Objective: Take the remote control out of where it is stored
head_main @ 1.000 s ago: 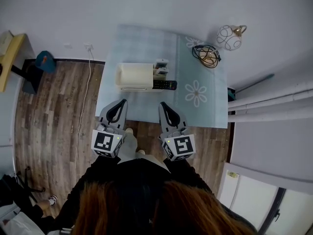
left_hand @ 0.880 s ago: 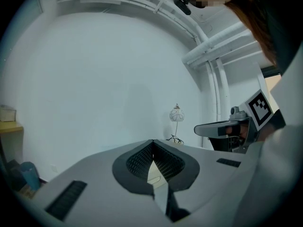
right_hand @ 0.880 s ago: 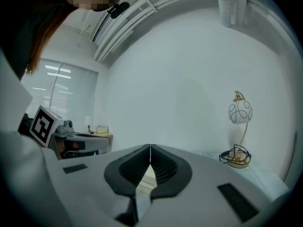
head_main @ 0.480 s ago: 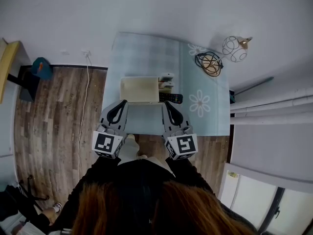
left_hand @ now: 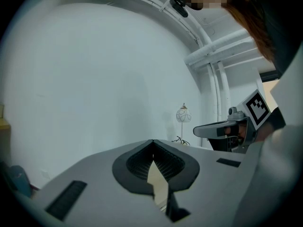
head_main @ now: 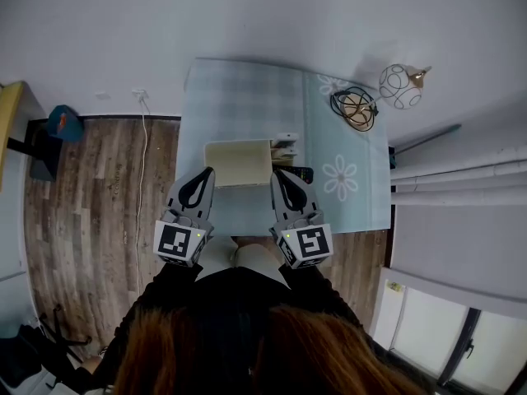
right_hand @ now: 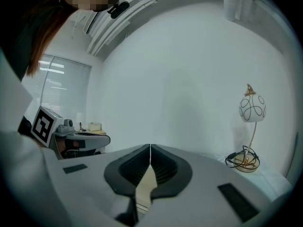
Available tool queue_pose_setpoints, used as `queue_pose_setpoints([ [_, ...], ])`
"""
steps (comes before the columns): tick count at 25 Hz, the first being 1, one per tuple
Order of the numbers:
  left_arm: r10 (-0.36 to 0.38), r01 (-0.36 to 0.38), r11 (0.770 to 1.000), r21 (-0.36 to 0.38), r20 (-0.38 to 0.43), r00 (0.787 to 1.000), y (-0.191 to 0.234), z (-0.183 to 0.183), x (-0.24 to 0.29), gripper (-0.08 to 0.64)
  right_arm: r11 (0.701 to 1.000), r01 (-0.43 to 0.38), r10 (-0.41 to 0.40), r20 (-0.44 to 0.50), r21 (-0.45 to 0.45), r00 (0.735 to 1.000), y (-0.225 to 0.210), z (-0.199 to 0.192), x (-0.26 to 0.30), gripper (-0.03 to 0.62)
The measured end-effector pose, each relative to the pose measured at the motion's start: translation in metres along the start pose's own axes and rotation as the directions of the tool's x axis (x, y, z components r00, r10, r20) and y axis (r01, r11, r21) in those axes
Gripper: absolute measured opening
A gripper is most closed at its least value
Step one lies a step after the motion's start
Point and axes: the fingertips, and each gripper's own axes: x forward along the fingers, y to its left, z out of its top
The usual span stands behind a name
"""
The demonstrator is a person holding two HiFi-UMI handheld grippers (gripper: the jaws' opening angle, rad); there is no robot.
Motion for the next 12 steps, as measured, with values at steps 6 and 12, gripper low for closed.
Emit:
queue_pose_setpoints([
  [6, 0.010, -0.010, 1.000, -0.017, 0.003, 1.000, -0.003, -0.003, 0.008, 0.006, 1.000, -0.023, 0.023, -0.005, 0.002, 1.000, -0.002, -0.001, 0.003, 0.015],
  [12, 0.038, -0.038, 0.999, -0.008, -0.004, 0.999, -0.008, -0.001, 0.014, 0.006, 1.000, -0.025, 0.025, -0.009, 0.018, 1.000, -0.013, 0.000, -0.001, 0.015],
])
